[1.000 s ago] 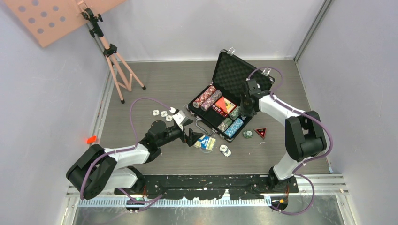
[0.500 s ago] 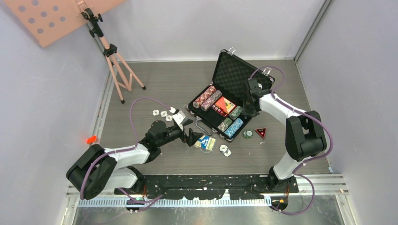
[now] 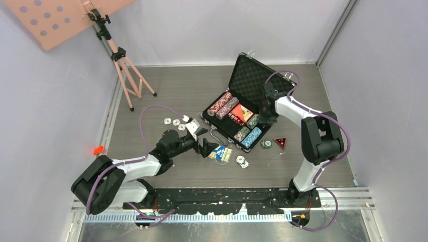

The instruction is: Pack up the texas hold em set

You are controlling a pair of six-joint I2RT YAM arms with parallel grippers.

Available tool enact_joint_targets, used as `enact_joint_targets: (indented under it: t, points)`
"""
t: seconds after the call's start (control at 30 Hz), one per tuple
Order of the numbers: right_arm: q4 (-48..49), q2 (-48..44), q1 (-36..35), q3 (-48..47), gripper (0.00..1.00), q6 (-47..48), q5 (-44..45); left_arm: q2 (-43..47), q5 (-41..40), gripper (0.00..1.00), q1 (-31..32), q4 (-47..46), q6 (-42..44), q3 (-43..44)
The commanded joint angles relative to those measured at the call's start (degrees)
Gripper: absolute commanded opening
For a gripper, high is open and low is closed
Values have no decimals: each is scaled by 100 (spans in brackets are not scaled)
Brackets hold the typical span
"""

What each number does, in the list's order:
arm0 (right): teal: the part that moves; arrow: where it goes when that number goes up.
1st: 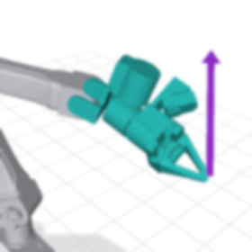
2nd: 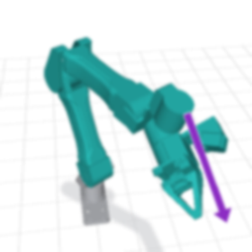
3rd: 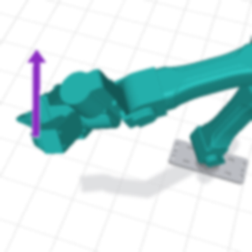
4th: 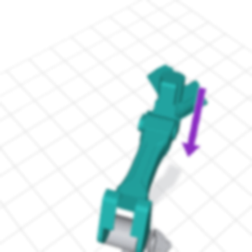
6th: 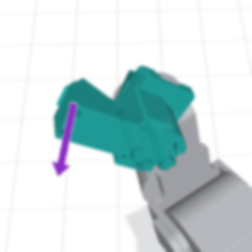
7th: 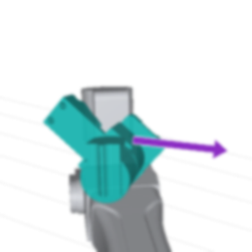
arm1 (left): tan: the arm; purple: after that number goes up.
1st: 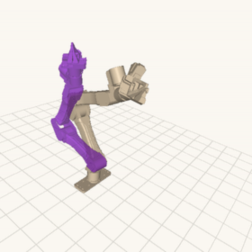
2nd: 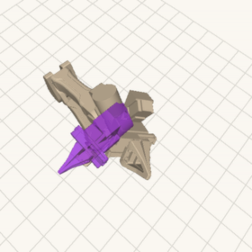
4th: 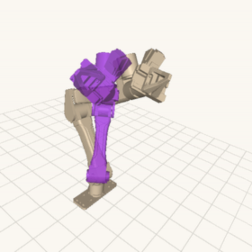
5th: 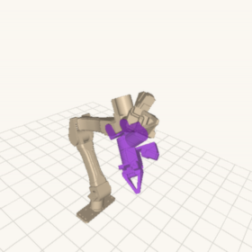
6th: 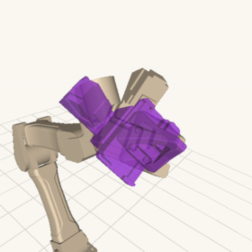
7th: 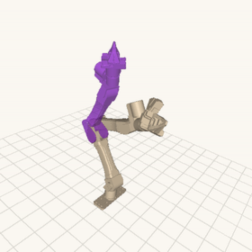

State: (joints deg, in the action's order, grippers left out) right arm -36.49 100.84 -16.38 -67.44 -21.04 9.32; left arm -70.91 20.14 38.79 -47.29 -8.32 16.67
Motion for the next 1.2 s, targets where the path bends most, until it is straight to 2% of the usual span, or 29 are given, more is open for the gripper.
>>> enact_joint_targets:
  t: [0.0, 0.13, 0.27, 0.43, 0.5, 0.57, 0.6, 0.67, 0.87, 1.17]
  points:
    - [-124, 0, -70, -332, 19, 157, 159, 82, 51, 91, 17, -273, 102, 12]
    - [-353, 32, -219, -485, 14, 347, 442, 63, 53, 91, 15, -272, 93, 12]
    - [-715, 323, -311, -811, 2, 547, 480, -65, 65, 91, 15, -369, 58, 14]
    - [-606, 306, -339, -742, 1, 870, 550, -89, 95, 91, 15, -496, -31, -15]
    - [-524, 236, -339, -656, 7, 1020, 654, -88, 108, 91, 15, -520, -65, -14]
    - [-450, 163, -338, -596, 19, 1129, 805, -99, 128, 91, 21, -571, -101, -19]
    - [-406, 142, -339, -578, 28, 1161, 908, -94, 142, 91, 16, -591, -126, -22]
    - [-406, 75, -339, -552, 38, 1162, 1091, -61, 173, 91, 17, -597, -158, -32]
    - [-614, -6, -354, -642, 47, 1060, 1424, 11, 209, 91, 18, -616, -227, -49]
    - [-770, -33, -519, -728, 50, 936, 1342, 129, 192, 91, 16, -615, -214, -93]
